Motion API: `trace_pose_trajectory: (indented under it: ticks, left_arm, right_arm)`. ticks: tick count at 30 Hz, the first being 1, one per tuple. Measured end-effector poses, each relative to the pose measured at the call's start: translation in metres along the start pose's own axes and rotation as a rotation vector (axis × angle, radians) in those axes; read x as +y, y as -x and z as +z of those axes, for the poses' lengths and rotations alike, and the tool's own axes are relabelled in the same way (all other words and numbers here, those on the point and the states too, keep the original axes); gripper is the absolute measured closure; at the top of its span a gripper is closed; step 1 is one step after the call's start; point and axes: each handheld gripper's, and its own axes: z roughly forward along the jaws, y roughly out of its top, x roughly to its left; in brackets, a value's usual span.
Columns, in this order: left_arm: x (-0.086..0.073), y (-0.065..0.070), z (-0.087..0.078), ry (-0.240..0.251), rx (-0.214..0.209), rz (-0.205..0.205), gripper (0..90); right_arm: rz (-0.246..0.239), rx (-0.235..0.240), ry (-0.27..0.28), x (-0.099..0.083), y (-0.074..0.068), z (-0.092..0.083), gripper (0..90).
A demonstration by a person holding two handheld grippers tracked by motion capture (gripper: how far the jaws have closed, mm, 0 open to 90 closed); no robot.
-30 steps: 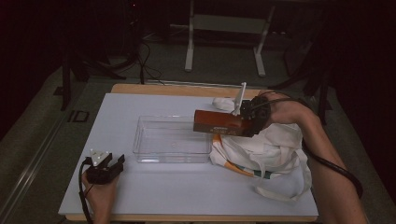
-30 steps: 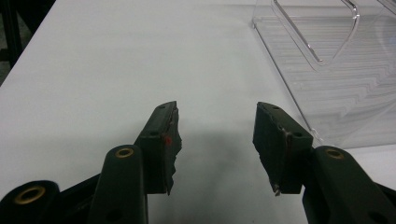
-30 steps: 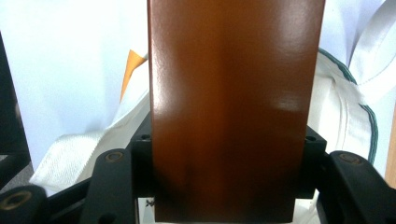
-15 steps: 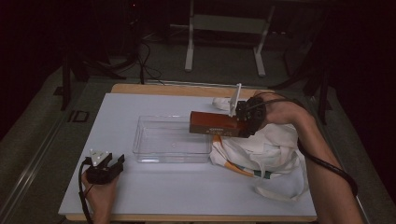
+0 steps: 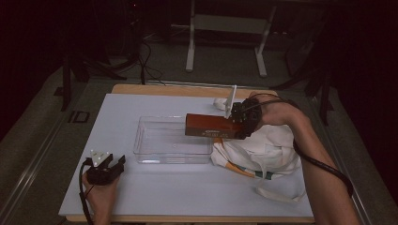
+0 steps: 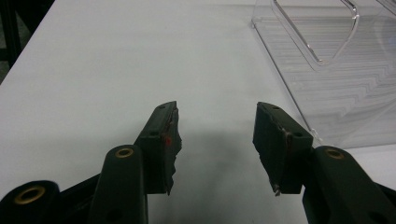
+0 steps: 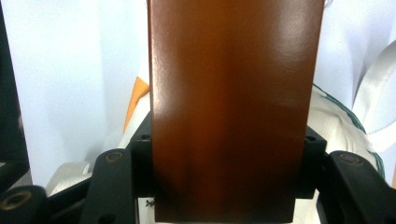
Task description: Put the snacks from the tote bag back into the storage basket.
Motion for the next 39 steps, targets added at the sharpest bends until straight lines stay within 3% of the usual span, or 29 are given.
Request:
trace_pose_trajectory:
  ticks: [39]
  left_arm:
    - [0.0,0.0,0.0,0.004,-0.002,-0.005,51.1]
  right_arm:
    - [-0.036,0.012,0.017,0.029,0.001,0.008,43.3]
